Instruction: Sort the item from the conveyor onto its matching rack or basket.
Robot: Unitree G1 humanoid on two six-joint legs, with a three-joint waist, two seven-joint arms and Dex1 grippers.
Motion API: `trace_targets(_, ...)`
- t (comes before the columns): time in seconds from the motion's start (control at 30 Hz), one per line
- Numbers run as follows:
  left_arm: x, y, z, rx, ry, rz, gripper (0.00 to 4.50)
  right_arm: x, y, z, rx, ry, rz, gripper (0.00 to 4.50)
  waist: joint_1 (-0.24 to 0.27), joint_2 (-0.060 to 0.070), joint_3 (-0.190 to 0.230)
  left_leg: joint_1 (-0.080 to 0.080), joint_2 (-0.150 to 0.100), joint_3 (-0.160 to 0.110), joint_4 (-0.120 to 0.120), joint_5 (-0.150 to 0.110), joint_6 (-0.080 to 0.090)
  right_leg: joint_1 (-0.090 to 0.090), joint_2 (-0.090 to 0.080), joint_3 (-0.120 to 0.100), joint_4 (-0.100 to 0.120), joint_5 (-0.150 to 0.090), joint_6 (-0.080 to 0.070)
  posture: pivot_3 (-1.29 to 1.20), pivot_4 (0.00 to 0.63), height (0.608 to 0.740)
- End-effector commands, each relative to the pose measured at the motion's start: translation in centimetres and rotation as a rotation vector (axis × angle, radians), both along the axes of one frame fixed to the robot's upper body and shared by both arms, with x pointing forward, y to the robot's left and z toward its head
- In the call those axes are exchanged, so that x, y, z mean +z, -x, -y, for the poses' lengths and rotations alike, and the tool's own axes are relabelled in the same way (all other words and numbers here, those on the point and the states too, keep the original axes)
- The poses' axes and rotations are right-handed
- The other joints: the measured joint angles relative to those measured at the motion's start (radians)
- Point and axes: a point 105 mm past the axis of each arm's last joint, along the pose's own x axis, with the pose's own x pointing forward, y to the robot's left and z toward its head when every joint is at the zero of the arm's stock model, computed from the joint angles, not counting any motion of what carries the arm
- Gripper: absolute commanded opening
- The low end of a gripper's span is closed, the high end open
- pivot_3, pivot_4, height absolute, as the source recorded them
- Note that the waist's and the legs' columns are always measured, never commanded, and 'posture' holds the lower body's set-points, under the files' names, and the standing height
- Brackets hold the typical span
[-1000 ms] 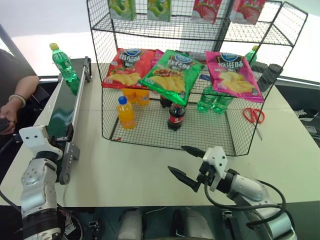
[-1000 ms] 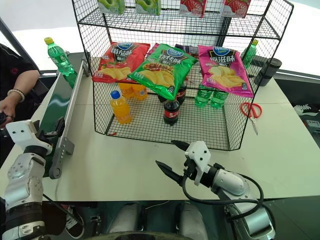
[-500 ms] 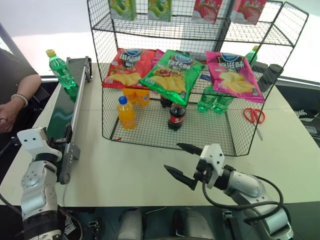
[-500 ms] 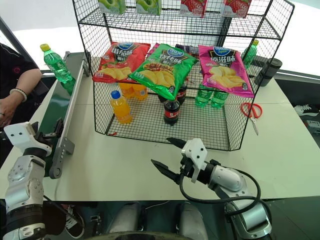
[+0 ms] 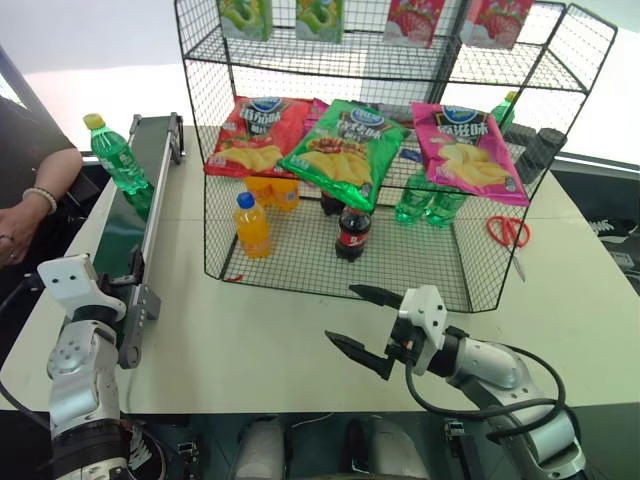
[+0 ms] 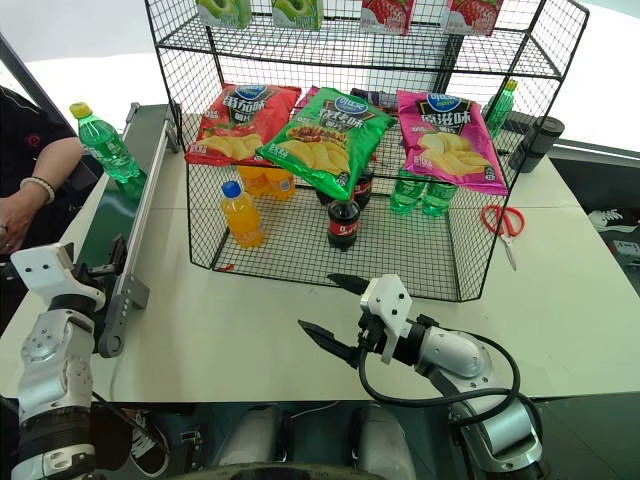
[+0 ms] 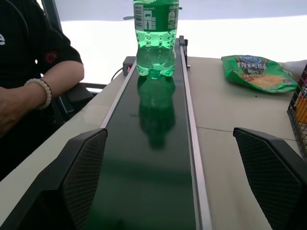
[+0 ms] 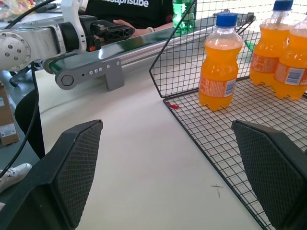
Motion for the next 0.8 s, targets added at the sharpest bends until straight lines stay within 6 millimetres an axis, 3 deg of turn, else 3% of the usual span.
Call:
trace_targets(0.03,0.69,0.13,-0.17,0.014,-0.012,0.033,4.5,0.81,0.29,-0.3,0.037,-0.019,0.015,4.48,0.0,0.0,0.0,0.0,0.0,0.0,0.0,0.0,0.0,0.0,0.0,0.0,0.0,0.0,0.0,0.0,0.15,0.734)
trace_targets(0.8,0.52,0.66,-0.77,0.057,-0.014,0.042,4.5,1.58,-0.05,-0.81,0.06,-0.037,0.021,4.48,0.0,0.0,0.0,0.0,0.0,0.0,0.0,0.0,0.0,0.0,0.0,0.0,0.0,0.0,0.0,0.0,0.15,0.734)
